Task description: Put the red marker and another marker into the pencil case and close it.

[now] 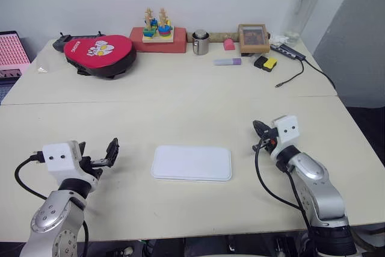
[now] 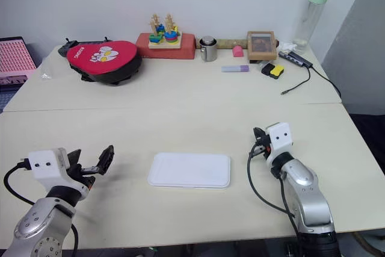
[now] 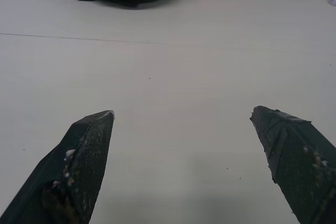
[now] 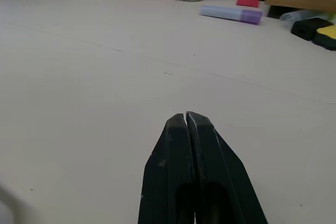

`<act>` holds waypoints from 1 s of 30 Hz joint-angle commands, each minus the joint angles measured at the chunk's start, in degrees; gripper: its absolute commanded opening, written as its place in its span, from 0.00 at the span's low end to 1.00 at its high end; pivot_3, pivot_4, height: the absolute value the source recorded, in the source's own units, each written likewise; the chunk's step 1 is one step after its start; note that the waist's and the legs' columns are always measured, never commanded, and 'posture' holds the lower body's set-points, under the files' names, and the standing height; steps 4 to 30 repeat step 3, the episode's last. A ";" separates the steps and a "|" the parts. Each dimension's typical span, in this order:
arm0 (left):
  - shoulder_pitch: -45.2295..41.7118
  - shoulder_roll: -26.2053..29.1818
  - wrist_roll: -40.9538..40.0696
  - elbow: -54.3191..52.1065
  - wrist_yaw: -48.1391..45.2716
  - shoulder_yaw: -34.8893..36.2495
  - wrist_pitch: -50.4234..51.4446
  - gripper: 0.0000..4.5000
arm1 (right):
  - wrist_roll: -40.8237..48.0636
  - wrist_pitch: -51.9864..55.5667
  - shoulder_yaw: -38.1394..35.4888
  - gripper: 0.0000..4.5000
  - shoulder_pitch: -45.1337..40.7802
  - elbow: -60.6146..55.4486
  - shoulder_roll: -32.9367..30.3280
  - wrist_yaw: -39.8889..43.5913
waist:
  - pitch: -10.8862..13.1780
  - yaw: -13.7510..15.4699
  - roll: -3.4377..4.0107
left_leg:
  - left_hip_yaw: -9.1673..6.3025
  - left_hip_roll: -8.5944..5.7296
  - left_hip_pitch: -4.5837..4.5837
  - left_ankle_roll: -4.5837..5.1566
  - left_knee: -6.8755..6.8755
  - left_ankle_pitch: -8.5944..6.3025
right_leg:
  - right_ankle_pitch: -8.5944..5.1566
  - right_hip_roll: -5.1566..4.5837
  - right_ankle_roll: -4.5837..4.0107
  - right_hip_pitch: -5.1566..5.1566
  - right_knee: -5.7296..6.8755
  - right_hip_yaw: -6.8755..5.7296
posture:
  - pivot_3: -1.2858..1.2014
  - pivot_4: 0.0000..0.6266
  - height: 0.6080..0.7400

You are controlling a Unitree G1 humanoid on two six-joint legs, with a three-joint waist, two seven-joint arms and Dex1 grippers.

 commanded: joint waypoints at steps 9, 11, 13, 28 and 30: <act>2.79 0.67 1.74 0.63 -1.47 -0.72 -4.11 1.00 | -0.07 -3.31 -0.63 0.01 0.73 0.50 -0.01 -0.37 | 0.00 -0.05 0.00 | 0.03 0.01 0.00 0.00 0.00 0.00 | -0.01 0.00 -0.02 -0.01 -0.01 0.03 | 0.52 0.24 1.00; 2.79 0.67 1.74 0.63 -1.47 -0.72 -4.11 1.00 | -0.07 -3.31 -0.63 0.01 0.73 0.50 -0.01 -0.37 | 0.00 -0.05 0.00 | 0.03 0.01 0.00 0.00 0.00 0.00 | -0.01 0.00 -0.02 -0.01 -0.01 0.03 | 0.52 0.24 1.00; 2.79 0.67 1.74 0.63 -1.47 -0.72 -4.11 1.00 | -0.07 -3.31 -0.63 0.01 0.73 0.50 -0.01 -0.37 | 0.00 -0.05 0.00 | 0.03 0.01 0.00 0.00 0.00 0.00 | -0.01 0.00 -0.02 -0.01 -0.01 0.03 | 0.52 0.24 1.00; 2.79 0.67 1.74 0.63 -1.47 -0.72 -4.11 1.00 | -0.07 -3.31 -0.63 0.01 0.73 0.50 -0.01 -0.37 | 0.00 -0.05 0.00 | 0.03 0.01 0.00 0.00 0.00 0.00 | -0.01 0.00 -0.02 -0.01 -0.01 0.03 | 0.52 0.24 1.00; 2.79 0.67 1.74 0.63 -1.47 -0.72 -4.11 1.00 | -0.07 -3.31 -0.63 0.01 0.73 0.50 -0.01 -0.37 | 0.00 -0.05 0.00 | 0.03 0.01 0.00 0.00 0.00 0.00 | -0.01 0.00 -0.02 -0.01 -0.01 0.03 | 0.52 0.24 1.00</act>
